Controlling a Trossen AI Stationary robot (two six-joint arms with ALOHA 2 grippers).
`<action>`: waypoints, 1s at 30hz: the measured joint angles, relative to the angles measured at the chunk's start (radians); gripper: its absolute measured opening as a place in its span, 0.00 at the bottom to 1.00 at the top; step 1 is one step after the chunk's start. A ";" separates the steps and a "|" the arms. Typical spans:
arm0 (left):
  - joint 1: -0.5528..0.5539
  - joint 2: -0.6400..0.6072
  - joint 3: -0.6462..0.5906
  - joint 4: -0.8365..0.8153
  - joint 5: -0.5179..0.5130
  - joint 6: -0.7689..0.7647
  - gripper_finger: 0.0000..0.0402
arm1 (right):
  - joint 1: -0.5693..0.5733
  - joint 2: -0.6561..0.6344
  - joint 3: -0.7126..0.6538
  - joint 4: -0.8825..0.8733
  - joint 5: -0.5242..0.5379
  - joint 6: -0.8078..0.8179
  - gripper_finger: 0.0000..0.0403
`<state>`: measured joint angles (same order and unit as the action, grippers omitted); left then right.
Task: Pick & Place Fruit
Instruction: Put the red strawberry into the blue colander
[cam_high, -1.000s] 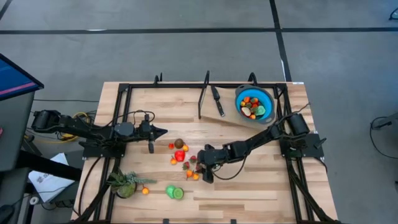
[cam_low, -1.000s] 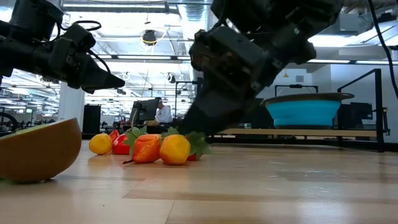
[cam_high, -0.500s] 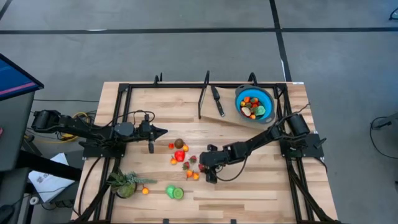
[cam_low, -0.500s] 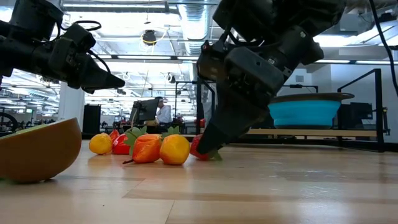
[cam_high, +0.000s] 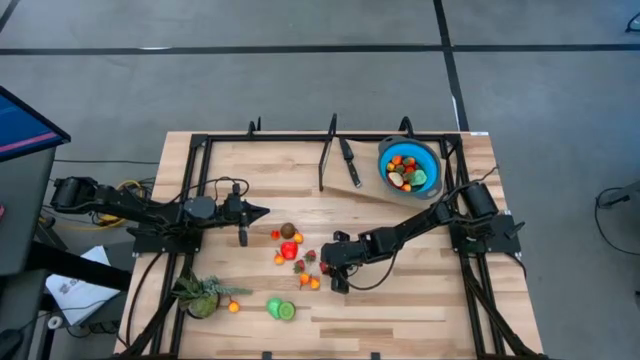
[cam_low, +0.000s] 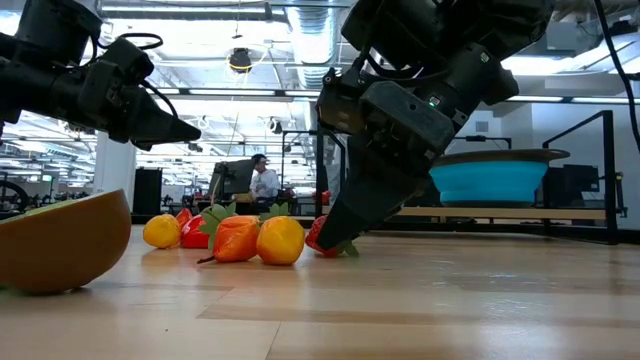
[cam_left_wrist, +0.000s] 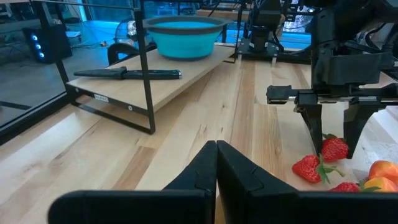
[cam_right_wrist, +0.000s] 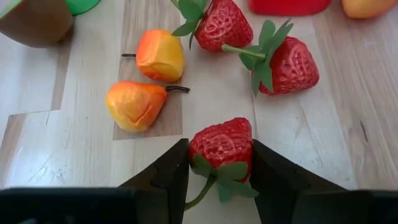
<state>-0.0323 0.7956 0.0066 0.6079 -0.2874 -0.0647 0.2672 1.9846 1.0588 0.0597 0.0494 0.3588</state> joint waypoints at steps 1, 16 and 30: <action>0.000 0.000 0.000 0.000 0.000 0.000 0.00 | 0.000 0.000 0.000 0.000 0.000 0.000 0.33; 0.000 0.000 0.000 0.000 0.000 0.000 0.00 | 0.000 0.000 0.000 0.000 0.000 0.035 0.31; 0.000 0.000 0.000 0.000 0.000 0.000 0.00 | 0.000 0.000 0.000 0.002 0.000 0.051 0.30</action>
<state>-0.0324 0.7956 0.0065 0.6077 -0.2874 -0.0645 0.2672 1.9842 1.0588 0.0614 0.0490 0.4096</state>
